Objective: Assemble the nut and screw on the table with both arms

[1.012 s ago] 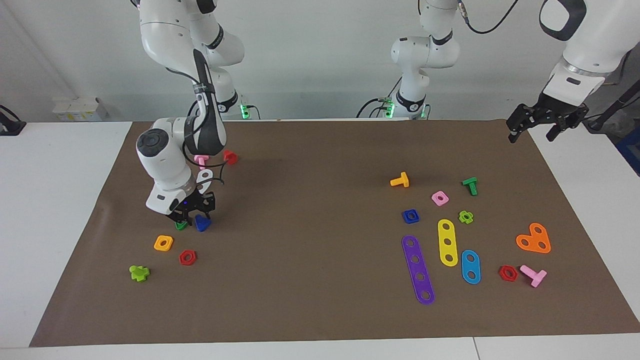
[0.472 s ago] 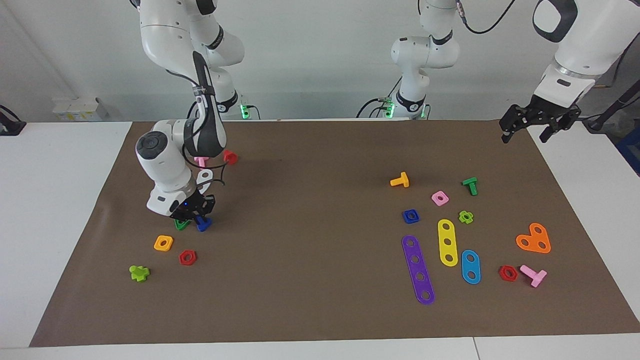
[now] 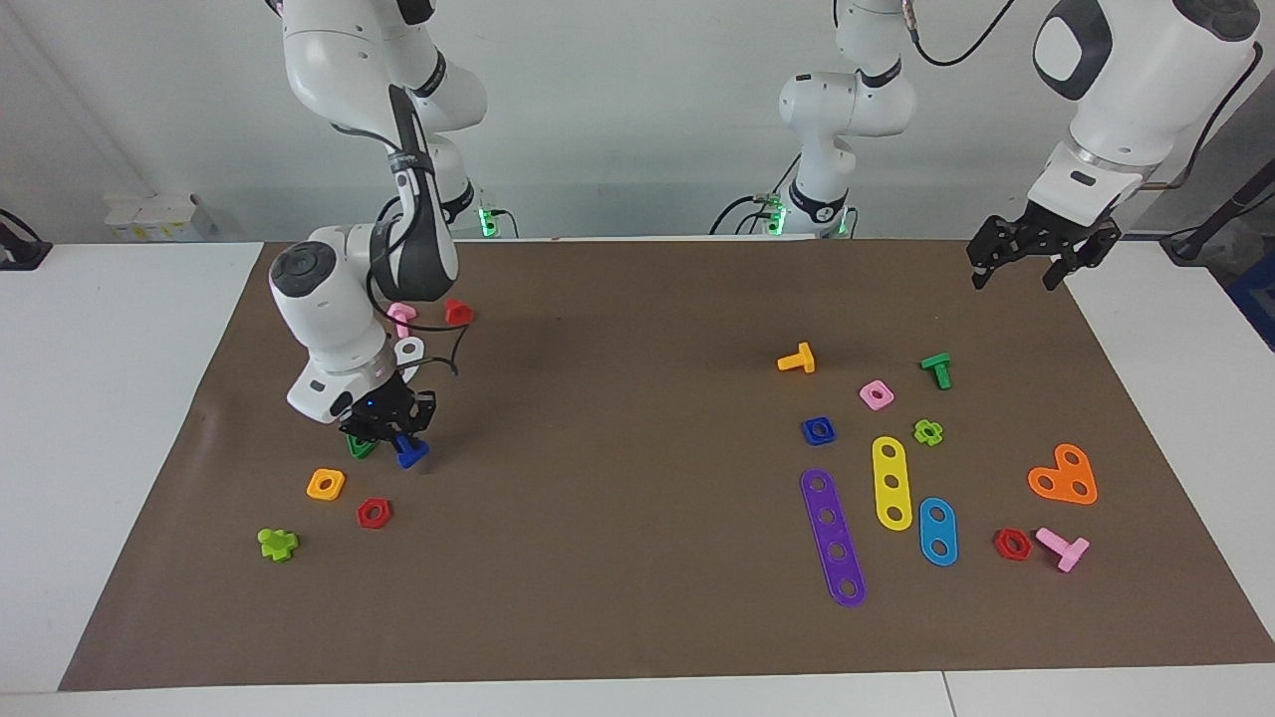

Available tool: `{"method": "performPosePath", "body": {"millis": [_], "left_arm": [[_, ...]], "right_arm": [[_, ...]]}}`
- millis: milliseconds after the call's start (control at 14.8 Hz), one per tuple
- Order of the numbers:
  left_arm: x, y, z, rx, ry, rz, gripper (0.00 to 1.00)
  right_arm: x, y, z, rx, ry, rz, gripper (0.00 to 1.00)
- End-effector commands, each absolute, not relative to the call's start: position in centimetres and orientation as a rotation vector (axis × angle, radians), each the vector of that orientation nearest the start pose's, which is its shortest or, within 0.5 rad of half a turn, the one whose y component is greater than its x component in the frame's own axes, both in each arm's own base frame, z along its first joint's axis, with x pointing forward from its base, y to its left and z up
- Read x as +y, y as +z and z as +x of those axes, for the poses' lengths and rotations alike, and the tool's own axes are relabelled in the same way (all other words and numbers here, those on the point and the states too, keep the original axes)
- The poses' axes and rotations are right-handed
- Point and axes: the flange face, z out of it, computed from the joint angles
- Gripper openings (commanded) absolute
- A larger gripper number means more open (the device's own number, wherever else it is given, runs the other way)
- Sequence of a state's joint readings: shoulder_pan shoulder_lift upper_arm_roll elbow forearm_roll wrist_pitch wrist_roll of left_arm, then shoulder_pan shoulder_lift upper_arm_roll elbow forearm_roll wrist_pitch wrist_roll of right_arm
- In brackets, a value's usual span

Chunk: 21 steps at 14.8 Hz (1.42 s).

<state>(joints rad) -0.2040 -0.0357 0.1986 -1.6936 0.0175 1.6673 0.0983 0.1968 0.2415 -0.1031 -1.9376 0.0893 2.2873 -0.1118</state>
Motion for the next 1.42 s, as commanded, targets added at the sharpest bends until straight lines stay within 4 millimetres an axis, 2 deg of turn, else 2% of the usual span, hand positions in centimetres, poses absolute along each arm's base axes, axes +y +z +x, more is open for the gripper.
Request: {"method": "performPosePath", "body": {"millis": [0,67,202,337,405,540,607,675,742,877,945,1147,1350], "left_arm": [[-2.6,56.9,55.3,0.090,-0.032,-3.154,0.83],[-4.7,54.9,56.0,0.097,-0.007,-3.148,0.83],[-8.4,51.5,57.5,0.046,0.004,-3.134,0.83],[-10.6,48.2,58.7,0.041,-0.006,-3.135,0.83],[-11.4,46.9,58.8,0.041,-0.042,-3.154,0.83],[-11.5,44.4,58.8,0.028,-0.095,-3.171,0.83],[-12.4,42.9,58.9,0.043,-0.106,-3.170,0.83],[-13.2,40.9,59.2,0.056,-0.096,-3.165,0.83],[-13.4,39.1,59.5,0.056,-0.094,-3.159,0.83],[-14.1,36.6,59.9,0.067,-0.109,-3.153,0.83],[-14.6,35.4,60.1,0.068,-0.104,-3.149,0.82],[-16.6,32.7,59.5,0.043,-0.103,-3.142,0.81],[-16.4,31.6,58.9,0.047,-0.080,-3.138,0.77]], "right_arm": [[12.8,43.9,62.8,-0.070,-0.159,-3.073,0.00],[15.9,45.0,63.0,-0.027,-0.170,-3.069,0.00],[22.0,45.6,61.9,0.094,-0.201,-3.042,0.00],[29.9,44.0,59.8,0.160,-0.191,-3.031,0.00],[32.5,43.3,59.3,0.200,-0.206,-3.031,0.00],[35.1,43.0,58.8,0.256,-0.265,-2.998,0.00],[36.5,42.2,58.1,0.259,-0.255,-2.999,0.00],[38.7,40.6,57.1,0.249,-0.243,-3.007,0.00],[40.0,38.8,56.8,0.254,-0.264,-3.011,0.00],[41.6,34.3,56.8,0.255,-0.315,-3.045,0.00],[42.0,33.0,56.9,0.264,-0.323,-3.048,0.00],[43.8,31.4,56.3,0.259,-0.346,-3.024,0.00],[44.3,31.3,56.2,0.265,-0.376,-2.999,0.00]]}}
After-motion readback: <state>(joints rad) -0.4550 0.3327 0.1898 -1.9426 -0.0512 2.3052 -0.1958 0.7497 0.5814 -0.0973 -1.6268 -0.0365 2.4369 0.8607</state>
